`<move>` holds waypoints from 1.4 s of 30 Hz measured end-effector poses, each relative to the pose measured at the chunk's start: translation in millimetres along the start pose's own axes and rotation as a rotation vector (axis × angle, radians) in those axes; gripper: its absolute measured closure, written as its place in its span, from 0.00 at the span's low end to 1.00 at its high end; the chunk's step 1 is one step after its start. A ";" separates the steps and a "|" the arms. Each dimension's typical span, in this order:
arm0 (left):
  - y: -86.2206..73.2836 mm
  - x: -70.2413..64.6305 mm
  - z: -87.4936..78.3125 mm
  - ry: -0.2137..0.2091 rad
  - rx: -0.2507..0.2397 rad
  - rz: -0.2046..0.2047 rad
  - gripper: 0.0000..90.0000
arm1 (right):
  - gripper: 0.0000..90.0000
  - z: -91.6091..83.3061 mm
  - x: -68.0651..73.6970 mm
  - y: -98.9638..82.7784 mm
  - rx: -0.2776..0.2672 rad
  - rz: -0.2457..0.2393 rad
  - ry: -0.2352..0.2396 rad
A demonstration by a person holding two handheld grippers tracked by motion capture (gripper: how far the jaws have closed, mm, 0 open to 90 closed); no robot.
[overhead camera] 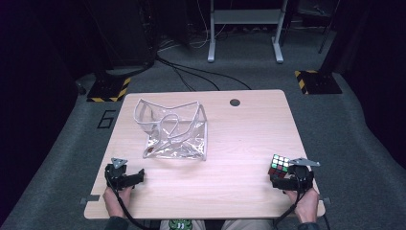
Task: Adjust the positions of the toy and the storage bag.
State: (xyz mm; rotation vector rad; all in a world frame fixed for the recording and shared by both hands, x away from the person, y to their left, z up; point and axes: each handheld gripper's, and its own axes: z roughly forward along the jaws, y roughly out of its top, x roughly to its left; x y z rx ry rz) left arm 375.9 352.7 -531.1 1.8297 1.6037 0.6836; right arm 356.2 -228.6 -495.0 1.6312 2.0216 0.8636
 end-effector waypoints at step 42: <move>-0.1 -0.1 -0.1 -0.001 -0.001 0.001 0.08 | 0.37 13.9 -0.2 31.0 0.042 0.010 -0.056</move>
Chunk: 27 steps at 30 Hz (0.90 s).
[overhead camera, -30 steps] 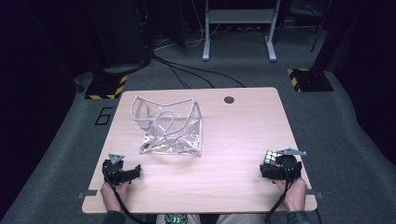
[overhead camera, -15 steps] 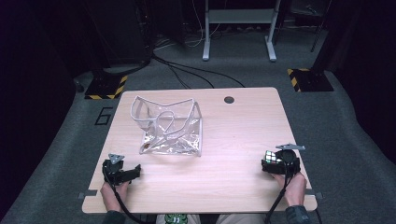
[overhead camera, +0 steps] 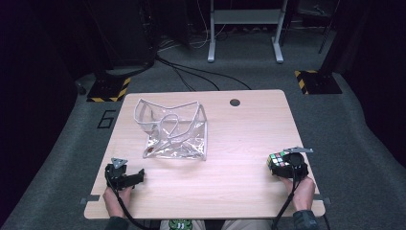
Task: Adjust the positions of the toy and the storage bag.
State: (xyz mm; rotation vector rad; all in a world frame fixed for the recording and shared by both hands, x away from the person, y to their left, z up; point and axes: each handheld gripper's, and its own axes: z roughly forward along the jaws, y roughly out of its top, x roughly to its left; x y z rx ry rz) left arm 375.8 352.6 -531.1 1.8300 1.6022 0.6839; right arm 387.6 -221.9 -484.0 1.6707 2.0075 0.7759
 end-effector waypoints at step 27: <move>0.0 0.0 0.0 0.000 0.000 0.000 0.08 | 0.37 -20.0 7.6 1.8 -0.062 -0.063 0.031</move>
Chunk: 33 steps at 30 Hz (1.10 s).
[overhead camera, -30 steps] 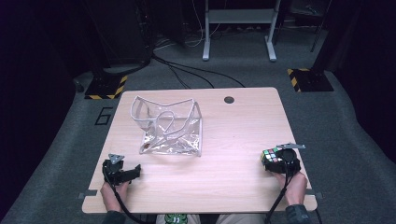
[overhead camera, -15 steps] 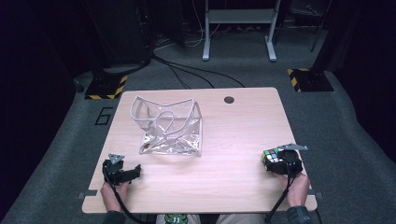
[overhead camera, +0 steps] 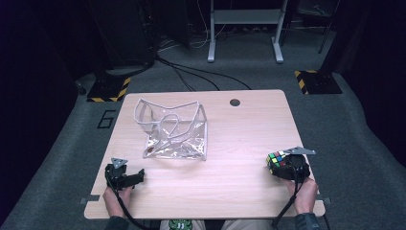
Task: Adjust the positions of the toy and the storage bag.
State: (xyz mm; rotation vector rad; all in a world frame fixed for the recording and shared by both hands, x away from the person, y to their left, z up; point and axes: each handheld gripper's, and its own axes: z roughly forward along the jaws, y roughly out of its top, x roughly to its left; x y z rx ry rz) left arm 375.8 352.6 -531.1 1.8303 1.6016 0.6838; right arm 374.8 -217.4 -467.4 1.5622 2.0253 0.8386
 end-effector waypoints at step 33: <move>0.0 0.0 0.0 0.001 0.000 0.000 0.08 | 0.37 -0.9 39.0 4.8 -0.010 -0.100 0.082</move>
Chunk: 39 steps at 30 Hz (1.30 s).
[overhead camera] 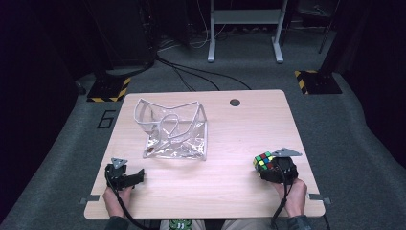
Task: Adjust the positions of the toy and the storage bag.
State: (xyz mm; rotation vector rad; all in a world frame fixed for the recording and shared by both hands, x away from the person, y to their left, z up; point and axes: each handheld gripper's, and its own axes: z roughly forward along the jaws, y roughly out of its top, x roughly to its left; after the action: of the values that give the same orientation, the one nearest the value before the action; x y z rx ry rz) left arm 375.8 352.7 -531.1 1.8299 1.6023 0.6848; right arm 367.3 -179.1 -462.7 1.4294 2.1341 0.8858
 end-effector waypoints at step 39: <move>0.0 0.1 -0.1 -0.001 0.000 -0.003 0.09 | 0.37 21.1 61.4 12.2 0.024 -0.134 0.119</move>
State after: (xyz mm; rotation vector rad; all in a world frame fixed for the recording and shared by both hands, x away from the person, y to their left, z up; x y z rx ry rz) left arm 375.7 352.8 -531.0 1.8278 1.6042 0.6828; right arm 365.6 -113.3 -468.7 1.2567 2.3049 0.9172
